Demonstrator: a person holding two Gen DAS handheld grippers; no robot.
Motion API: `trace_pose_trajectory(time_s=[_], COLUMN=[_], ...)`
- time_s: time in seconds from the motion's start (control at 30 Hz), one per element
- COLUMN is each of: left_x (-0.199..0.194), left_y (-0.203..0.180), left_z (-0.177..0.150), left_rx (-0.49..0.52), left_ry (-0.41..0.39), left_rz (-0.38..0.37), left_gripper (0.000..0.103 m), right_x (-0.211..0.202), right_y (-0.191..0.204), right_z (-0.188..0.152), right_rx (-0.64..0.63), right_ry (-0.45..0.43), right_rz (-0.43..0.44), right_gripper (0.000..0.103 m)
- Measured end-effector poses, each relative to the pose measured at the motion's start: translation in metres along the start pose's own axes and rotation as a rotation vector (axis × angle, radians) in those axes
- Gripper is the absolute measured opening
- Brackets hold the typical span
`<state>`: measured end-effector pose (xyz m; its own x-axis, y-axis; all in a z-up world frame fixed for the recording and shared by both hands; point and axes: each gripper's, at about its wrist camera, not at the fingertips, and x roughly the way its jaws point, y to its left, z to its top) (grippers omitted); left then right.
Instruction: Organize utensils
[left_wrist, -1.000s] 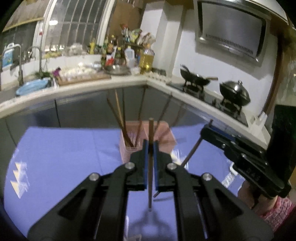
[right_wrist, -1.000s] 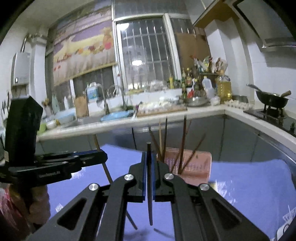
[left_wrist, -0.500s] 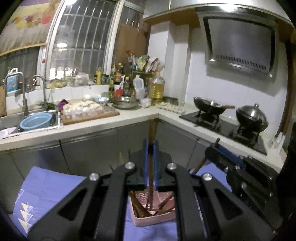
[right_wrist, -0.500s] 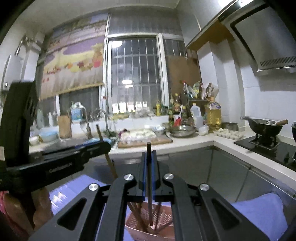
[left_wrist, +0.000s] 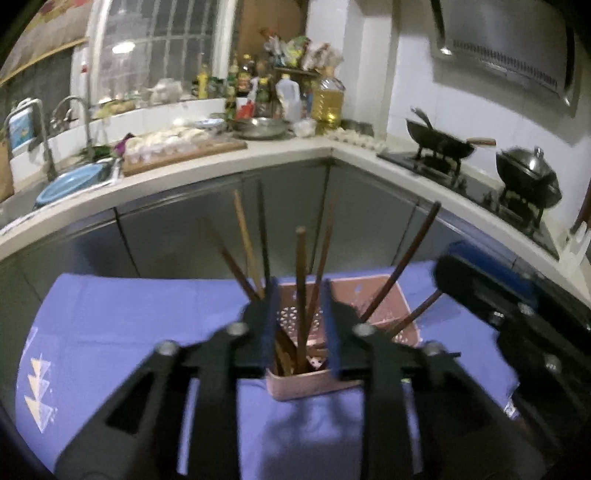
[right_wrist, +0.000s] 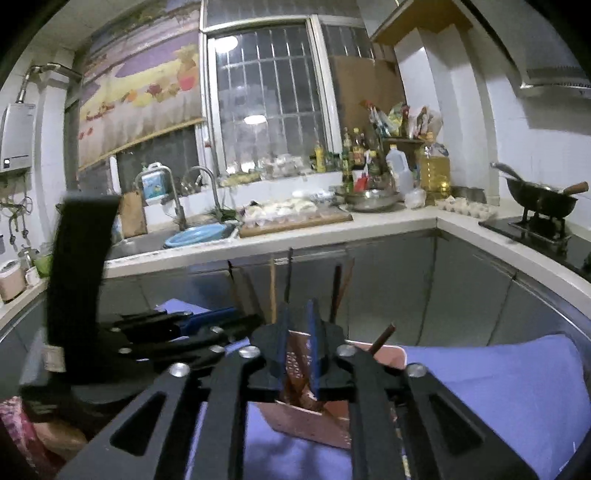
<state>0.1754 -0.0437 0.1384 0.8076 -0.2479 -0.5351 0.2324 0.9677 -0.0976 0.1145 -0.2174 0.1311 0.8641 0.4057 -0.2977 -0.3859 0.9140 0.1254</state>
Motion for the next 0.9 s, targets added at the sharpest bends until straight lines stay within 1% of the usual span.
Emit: trace_pose_trajectory(time_s=[0.03,0.07,0.13,0.2,0.27,0.3,0.33,0.4,0.43,0.5,0.53,0.67,0.7,0.73,0.77,0.83,0.9], left_x=[-0.008,-0.020,-0.043,-0.066,-0.089,-0.098,-0.107,-0.117,-0.119,-0.123,-0.123,-0.120,-0.120,-0.119,-0.119,-0.120,-0.123], left_y=[0.003,0.007,0.014,0.020,0.025,0.028,0.031,0.035,0.036,0.038,0.039,0.035,0.031,0.030,0.027,0.022,0.016], left_z=[0.000,0.000,-0.003,-0.010,-0.026,-0.035,-0.048,-0.071,-0.080,-0.100,-0.112,-0.153,-0.164,-0.169,-0.177,-0.190,-0.199], left_rx=[-0.016,-0.036,-0.066,-0.091,-0.115,-0.128,-0.142,-0.154,-0.157,-0.164,-0.171,-0.170,-0.161,-0.155,-0.143,-0.119,-0.089], left_ry=[-0.018,-0.042,-0.076,-0.114,-0.146,-0.157,-0.164,-0.148,-0.138,-0.110,-0.086,0.012,0.038,0.052,0.071,0.091,0.093], left_rz=[0.001,-0.005,-0.015,-0.024,-0.022,-0.018,-0.011,-0.002,0.000,0.011,0.017,0.047,0.068,0.084,0.106,0.135,0.161], left_gripper=[0.033,0.033,0.033,0.034,0.050,0.052,0.054,0.054,0.054,0.054,0.054,0.054,0.054,0.057,0.063,0.070,0.071], right_x=[-0.011,-0.021,-0.049,-0.073,-0.093,-0.100,-0.106,-0.108,-0.106,-0.101,-0.098,-0.091,-0.092,-0.093,-0.094,-0.099,-0.102], right_y=[0.003,0.004,0.007,0.006,0.003,0.001,-0.001,-0.002,-0.002,0.001,0.003,0.013,0.015,0.020,0.023,0.027,0.028], right_z=[0.001,0.001,0.000,-0.008,-0.025,-0.036,-0.052,-0.078,-0.098,-0.122,-0.137,-0.179,-0.186,-0.193,-0.197,-0.202,-0.202], right_rx=[-0.001,0.001,0.022,0.060,0.124,0.155,0.198,0.250,0.280,0.309,0.324,0.363,0.376,0.386,0.385,0.386,0.401], right_ry=[-0.029,-0.056,-0.129,-0.173,-0.184,-0.176,-0.157,-0.096,-0.035,0.050,0.104,0.246,0.270,0.294,0.302,0.311,0.308], right_rz=[0.004,0.005,0.004,0.008,0.016,0.012,0.006,-0.005,-0.018,-0.022,-0.024,-0.042,-0.040,-0.044,-0.047,-0.056,-0.055], right_gripper=[0.033,0.040,0.042,0.044,0.046,0.047,0.048,0.050,0.050,0.050,0.050,0.050,0.050,0.050,0.050,0.050,0.050])
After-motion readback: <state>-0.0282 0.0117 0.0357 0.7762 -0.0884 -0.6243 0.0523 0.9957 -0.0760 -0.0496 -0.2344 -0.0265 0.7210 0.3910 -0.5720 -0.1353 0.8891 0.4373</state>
